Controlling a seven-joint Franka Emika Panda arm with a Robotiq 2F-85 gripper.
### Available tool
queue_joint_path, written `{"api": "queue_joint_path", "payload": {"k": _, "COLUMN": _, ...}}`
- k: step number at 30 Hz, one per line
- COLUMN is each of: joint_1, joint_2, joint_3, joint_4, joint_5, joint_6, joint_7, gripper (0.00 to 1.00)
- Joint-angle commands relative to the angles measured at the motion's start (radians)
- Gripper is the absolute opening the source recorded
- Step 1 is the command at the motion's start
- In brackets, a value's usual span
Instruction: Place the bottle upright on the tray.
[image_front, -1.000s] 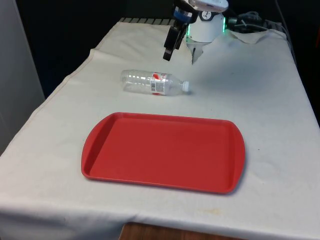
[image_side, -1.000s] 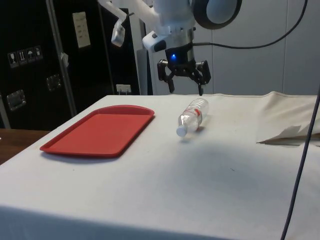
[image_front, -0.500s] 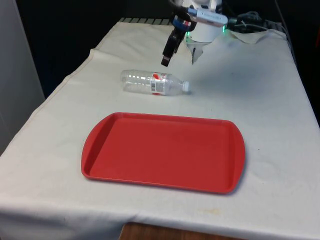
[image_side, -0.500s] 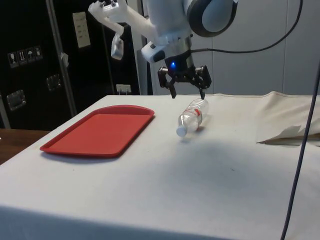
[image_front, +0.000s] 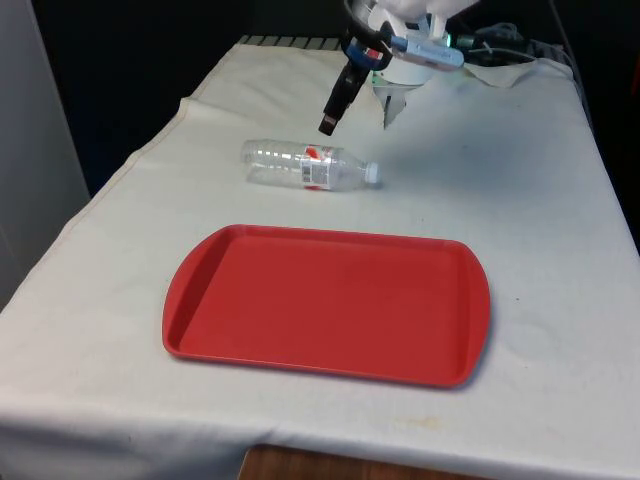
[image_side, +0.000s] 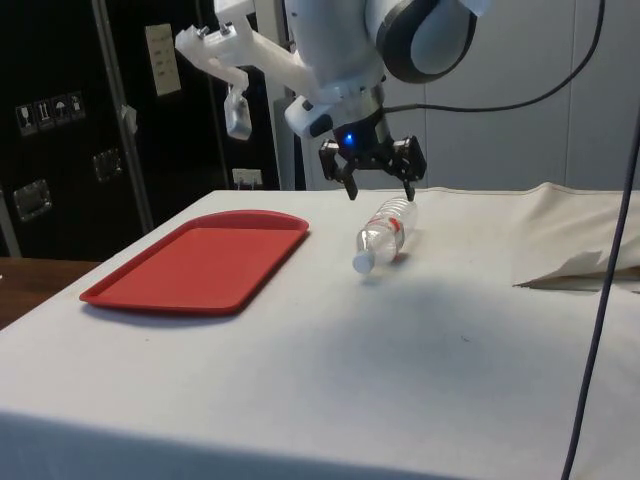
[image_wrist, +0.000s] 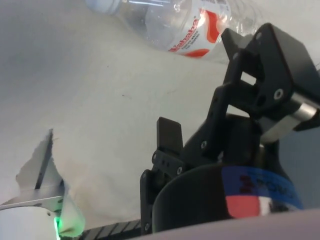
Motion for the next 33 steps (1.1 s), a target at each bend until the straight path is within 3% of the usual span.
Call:
{"api": "queue_joint_path", "payload": {"k": 1, "joint_1": 0.004, "joint_2": 0.007, "joint_3": -0.001, "joint_4": 0.008, "joint_5": -0.027, "joint_6": -0.006, "joint_7": 0.024, "gripper": 1.0}}
{"api": "queue_joint_path", "payload": {"k": 2, "joint_1": 0.001, "joint_2": 0.003, "joint_3": 0.001, "joint_4": 0.001, "joint_5": -0.006, "joint_6": -0.002, "joint_7": 0.005, "gripper": 1.0}}
{"api": "queue_joint_path", "payload": {"k": 3, "joint_1": 0.004, "joint_2": 0.01, "joint_3": 0.0, "joint_4": 0.008, "joint_5": -0.038, "joint_6": -0.006, "joint_7": 0.036, "gripper": 1.0}}
{"api": "queue_joint_path", "payload": {"k": 10, "joint_1": 0.005, "joint_2": 0.023, "joint_3": 0.002, "joint_4": 0.009, "joint_5": -0.081, "joint_6": -0.006, "joint_7": 0.082, "gripper": 1.0}}
{"api": "queue_joint_path", "payload": {"k": 11, "joint_1": 0.001, "joint_2": 0.018, "joint_3": 0.004, "joint_4": 0.002, "joint_5": -0.061, "joint_6": -0.003, "joint_7": 0.062, "gripper": 1.0}}
{"api": "queue_joint_path", "payload": {"k": 13, "joint_1": 0.005, "joint_2": 0.03, "joint_3": 0.004, "joint_4": 0.011, "joint_5": -0.099, "joint_6": -0.008, "joint_7": 0.101, "gripper": 1.0}}
{"api": "queue_joint_path", "payload": {"k": 18, "joint_1": 0.006, "joint_2": 0.048, "joint_3": 0.009, "joint_4": 0.018, "joint_5": -0.132, "joint_6": -0.013, "joint_7": 0.139, "gripper": 1.0}}
{"api": "queue_joint_path", "payload": {"k": 20, "joint_1": 0.001, "joint_2": 0.045, "joint_3": 0.012, "joint_4": 0.011, "joint_5": -0.116, "joint_6": -0.007, "joint_7": 0.124, "gripper": 1.0}}
{"api": "queue_joint_path", "payload": {"k": 21, "joint_1": 0.006, "joint_2": 0.056, "joint_3": 0.011, "joint_4": 0.022, "joint_5": -0.143, "joint_6": -0.016, "joint_7": 0.151, "gripper": 1.0}}
{"api": "queue_joint_path", "payload": {"k": 26, "joint_1": 0.008, "joint_2": 0.077, "joint_3": 0.017, "joint_4": 0.034, "joint_5": -0.173, "joint_6": -0.029, "joint_7": 0.188, "gripper": 1.0}}
{"api": "queue_joint_path", "payload": {"k": 27, "joint_1": 0.002, "joint_2": 0.071, "joint_3": 0.019, "joint_4": 0.026, "joint_5": -0.153, "joint_6": -0.021, "joint_7": 0.168, "gripper": 1.0}}
{"api": "queue_joint_path", "payload": {"k": 28, "joint_1": 0.008, "joint_2": 0.08, "joint_3": 0.019, "joint_4": 0.036, "joint_5": -0.178, "joint_6": -0.032, "joint_7": 0.194, "gripper": 1.0}}
{"api": "queue_joint_path", "payload": {"k": 33, "joint_1": 0.009, "joint_2": 0.098, "joint_3": 0.028, "joint_4": 0.044, "joint_5": -0.206, "joint_6": -0.049, "joint_7": 0.231, "gripper": 1.0}}
